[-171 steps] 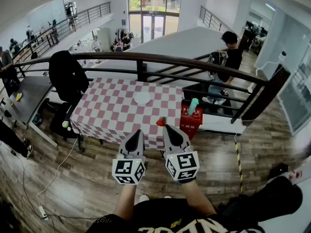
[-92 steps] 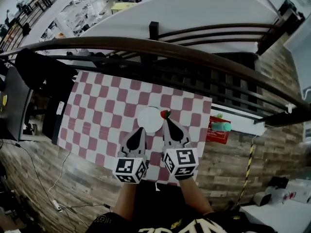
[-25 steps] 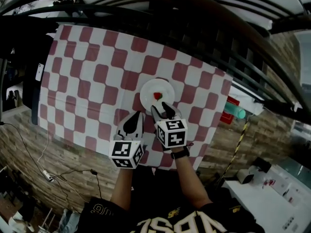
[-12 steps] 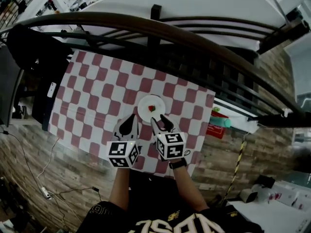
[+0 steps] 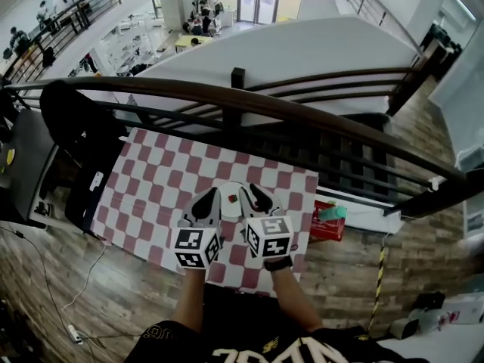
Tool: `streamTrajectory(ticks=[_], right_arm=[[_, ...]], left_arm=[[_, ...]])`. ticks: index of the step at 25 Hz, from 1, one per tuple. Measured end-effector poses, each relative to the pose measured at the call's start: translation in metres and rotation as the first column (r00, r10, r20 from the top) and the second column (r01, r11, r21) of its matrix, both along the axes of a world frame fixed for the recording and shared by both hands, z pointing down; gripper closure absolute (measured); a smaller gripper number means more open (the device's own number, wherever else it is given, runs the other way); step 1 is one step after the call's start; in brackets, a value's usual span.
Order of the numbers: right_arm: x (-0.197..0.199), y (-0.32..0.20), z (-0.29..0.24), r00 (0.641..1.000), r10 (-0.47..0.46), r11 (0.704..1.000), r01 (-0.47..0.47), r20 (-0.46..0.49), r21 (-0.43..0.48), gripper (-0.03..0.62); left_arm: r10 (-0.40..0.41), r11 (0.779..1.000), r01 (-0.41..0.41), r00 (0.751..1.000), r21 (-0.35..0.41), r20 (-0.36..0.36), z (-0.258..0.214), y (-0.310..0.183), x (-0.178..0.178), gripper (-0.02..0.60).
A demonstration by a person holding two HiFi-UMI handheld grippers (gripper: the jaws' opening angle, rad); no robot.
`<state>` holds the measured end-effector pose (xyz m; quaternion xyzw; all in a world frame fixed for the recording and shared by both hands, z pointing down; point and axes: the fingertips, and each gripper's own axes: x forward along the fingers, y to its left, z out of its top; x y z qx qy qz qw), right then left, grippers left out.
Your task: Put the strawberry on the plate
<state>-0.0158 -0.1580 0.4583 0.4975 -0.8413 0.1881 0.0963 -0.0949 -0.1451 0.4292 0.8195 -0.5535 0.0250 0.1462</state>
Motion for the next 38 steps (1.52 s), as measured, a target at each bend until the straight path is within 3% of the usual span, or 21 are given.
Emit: streamTrajectory(ticks=[8, 16, 29, 38], right_arm=[[0.011, 0.021, -0.077, 0.999, 0.017, 0.986, -0.025, 0.046, 0.163, 0.539], [0.023, 0.037, -0.144, 0.995, 0.016, 0.951, -0.045, 0.096, 0.305, 0.571], [0.028, 0.035, -0.145, 0.999, 0.044, 0.939, -0.049, 0.023, 0.34, 0.576], [0.032, 0.032, -0.145, 0.998, 0.061, 0.935, -0.054, -0.007, 0.35, 0.576]], left_arm=[[0.038, 0.991, -0.04, 0.999, 0.13, 0.018, -0.066, 0.018, 0.016, 0.572], [0.057, 0.97, -0.07, 0.997, 0.234, 0.06, -0.112, 0.031, 0.03, 0.572], [0.08, 0.953, -0.09, 0.996, 0.289, 0.045, -0.126, 0.031, 0.041, 0.572], [0.093, 0.955, -0.1, 0.995, 0.278, 0.039, -0.12, 0.028, 0.048, 0.572]])
